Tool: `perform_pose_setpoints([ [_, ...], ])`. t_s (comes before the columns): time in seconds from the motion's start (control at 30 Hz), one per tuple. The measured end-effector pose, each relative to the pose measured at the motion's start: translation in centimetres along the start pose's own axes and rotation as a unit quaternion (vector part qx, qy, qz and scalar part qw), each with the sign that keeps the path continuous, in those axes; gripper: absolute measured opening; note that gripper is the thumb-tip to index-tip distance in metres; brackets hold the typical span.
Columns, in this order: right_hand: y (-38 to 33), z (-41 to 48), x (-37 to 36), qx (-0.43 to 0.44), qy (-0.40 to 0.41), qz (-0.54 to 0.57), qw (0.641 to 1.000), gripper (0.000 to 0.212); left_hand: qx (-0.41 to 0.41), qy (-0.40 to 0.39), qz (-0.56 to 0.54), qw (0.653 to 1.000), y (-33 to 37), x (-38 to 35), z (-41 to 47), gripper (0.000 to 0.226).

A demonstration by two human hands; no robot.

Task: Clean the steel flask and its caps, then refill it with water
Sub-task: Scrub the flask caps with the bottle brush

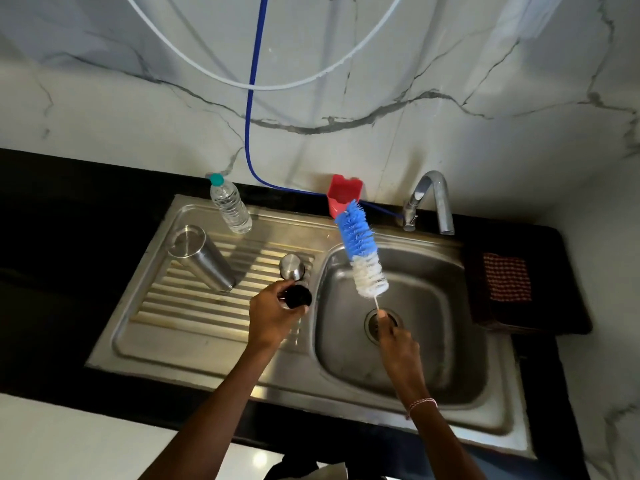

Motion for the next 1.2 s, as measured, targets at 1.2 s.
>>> perform_pose_setpoints([
  [1.2,-7.8,1.5,10.6,0.161,0.15,-0.147,0.964,0.02,-0.17,0.001,0.231,0.958,1.8,-2.5,5.7,0.075],
])
Point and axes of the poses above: each hand's wrist, its own z-axis towards the middle knuckle, its own x-axis out of the back of the hand, y = z × x, the point moved 8 cm from there along z, towards the middle knuckle, and after that the axes turned 4 degrees about -x, right-handed, at the moved point
